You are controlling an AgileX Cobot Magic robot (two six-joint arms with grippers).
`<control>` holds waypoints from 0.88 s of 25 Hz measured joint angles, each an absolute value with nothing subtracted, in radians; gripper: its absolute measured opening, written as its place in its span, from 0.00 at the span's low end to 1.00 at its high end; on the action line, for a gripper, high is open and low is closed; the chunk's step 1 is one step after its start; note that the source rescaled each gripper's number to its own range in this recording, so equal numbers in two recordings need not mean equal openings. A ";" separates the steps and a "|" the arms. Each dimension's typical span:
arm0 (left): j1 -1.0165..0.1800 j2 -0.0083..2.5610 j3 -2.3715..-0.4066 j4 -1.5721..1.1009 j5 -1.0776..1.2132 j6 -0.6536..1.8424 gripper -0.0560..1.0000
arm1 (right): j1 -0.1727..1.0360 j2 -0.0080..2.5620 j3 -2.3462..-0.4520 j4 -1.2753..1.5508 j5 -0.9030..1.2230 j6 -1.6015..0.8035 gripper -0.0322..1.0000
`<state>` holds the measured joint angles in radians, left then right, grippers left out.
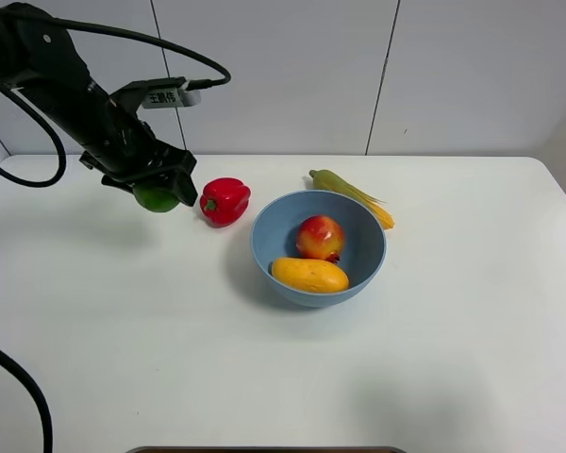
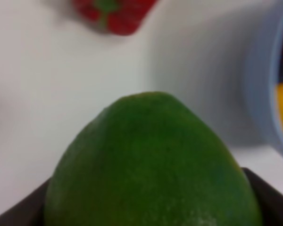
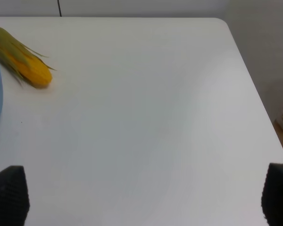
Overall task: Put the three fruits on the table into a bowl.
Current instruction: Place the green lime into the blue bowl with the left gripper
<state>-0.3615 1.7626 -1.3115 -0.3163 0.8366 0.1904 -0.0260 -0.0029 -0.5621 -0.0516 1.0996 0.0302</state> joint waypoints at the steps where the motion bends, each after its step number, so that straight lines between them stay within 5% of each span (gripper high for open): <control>1: -0.382 1.763 -1.311 -0.319 0.828 0.187 0.05 | -0.026 -0.003 -0.562 -0.052 1.100 0.030 1.00; 11: -0.624 1.764 -1.311 -0.335 0.614 0.165 0.05 | -0.026 -0.003 -0.562 -0.052 1.100 0.030 1.00; 22: -0.728 1.882 -1.311 -0.437 0.411 0.162 0.05 | -0.026 -0.003 -0.562 -0.052 1.100 0.030 1.00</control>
<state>-0.7279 1.8822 -1.3115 -0.4371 0.4110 0.1615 -0.0260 -0.0029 -0.5621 -0.0516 1.0996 0.0302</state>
